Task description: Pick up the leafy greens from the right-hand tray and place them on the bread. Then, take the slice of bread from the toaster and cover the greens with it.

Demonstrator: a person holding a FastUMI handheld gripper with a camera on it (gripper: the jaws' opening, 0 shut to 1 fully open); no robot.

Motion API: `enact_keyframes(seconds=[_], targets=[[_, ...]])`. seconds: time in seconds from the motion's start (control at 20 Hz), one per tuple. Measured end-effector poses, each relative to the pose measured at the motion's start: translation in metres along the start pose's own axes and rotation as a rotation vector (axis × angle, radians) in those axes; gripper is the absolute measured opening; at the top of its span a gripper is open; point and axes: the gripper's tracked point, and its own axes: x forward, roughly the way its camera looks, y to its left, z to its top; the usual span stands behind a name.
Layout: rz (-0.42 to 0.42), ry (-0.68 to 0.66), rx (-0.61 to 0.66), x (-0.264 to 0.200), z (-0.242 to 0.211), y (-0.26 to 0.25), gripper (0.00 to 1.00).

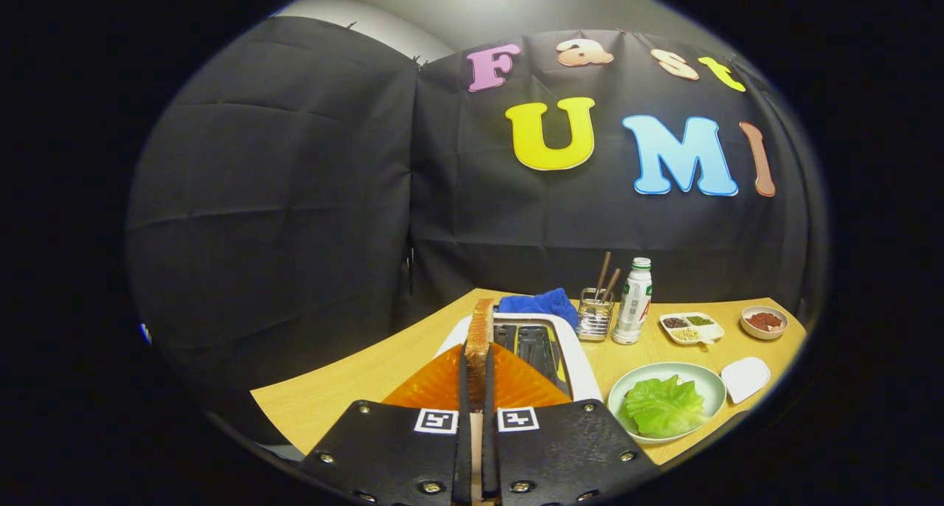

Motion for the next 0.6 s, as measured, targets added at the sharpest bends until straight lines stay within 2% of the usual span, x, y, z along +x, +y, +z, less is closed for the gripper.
enact_keyframes(seconds=[0.6], targets=[[0.02, -0.076, -0.001, -0.01, 0.039, 0.0, 0.05]])
